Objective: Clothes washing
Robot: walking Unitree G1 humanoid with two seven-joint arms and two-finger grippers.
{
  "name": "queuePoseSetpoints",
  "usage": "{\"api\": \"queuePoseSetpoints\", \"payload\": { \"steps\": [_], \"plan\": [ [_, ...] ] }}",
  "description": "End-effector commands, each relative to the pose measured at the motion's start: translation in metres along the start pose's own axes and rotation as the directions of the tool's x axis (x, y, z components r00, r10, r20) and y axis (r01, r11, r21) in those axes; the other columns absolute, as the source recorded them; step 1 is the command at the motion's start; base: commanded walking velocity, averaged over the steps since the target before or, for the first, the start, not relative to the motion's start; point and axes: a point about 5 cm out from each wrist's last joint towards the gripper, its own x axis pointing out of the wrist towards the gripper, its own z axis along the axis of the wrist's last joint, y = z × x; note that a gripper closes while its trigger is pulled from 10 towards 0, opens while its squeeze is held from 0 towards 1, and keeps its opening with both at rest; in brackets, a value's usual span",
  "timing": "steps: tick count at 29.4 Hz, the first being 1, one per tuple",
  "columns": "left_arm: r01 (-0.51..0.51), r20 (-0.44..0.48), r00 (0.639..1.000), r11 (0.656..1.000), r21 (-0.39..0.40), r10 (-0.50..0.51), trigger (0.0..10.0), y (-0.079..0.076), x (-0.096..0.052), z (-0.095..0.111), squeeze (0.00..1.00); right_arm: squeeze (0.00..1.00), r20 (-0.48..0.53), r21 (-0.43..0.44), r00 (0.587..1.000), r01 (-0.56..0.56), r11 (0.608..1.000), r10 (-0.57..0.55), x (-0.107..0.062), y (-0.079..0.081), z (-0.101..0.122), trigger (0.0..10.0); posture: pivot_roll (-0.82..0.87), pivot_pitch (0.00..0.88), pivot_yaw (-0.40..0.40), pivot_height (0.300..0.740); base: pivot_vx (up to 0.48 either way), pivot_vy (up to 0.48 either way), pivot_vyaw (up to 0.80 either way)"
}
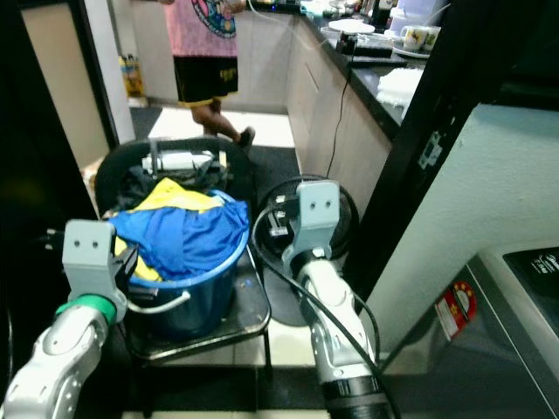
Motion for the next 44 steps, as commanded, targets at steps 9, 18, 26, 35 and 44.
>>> {"api": "queuePoseSetpoints", "payload": {
  "steps": [9,18,26,35,44],
  "plan": [
    [0.158,-0.307,0.941,0.987,0.032,-0.141,10.0,0.005,-0.023,-0.087,0.0,0.0,-0.269,0.076,0.963,0.059,0.995,-0.037,-0.029,-0.013,-0.081,10.0,-0.03,0.022,0.002,0.74,0.0,0.0,0.0],
    [0.079,-0.232,0.97,0.997,0.02,-0.072,10.0,0.01,-0.025,-0.093,0.0,0.0,-0.233,0.083,0.972,0.034,0.996,-0.014,-0.027,-0.011,-0.077,10.0,-0.04,0.028,0.012,0.74,0.0,0.0,0.0],
    [0.077,-0.201,0.977,0.997,0.02,-0.071,10.0,0.012,-0.024,-0.091,0.0,0.0,-0.206,0.086,0.978,-0.021,0.996,0.038,-0.022,-0.004,-0.073,10.0,-0.04,0.032,-0.007,0.74,0.0,0.0,0.0],
    [0.083,-0.177,0.981,0.996,0.02,-0.078,10.0,0.008,-0.02,-0.091,0.0,0.0,-0.174,0.067,0.983,-0.054,0.996,0.065,-0.018,-0.001,-0.067,10.0,-0.04,0.021,-0.008,0.74,0.0,0.0,0.0],
    [0.093,-0.154,0.984,0.996,0.014,-0.09,10.0,0.004,-0.014,-0.085,0.0,0.0,-0.151,0.06,0.986,-0.061,0.996,0.07,-0.017,-0.001,-0.065,10.0,-0.04,0.017,-0.005,0.74,0.0,0.0,0.71]
  ]
}}
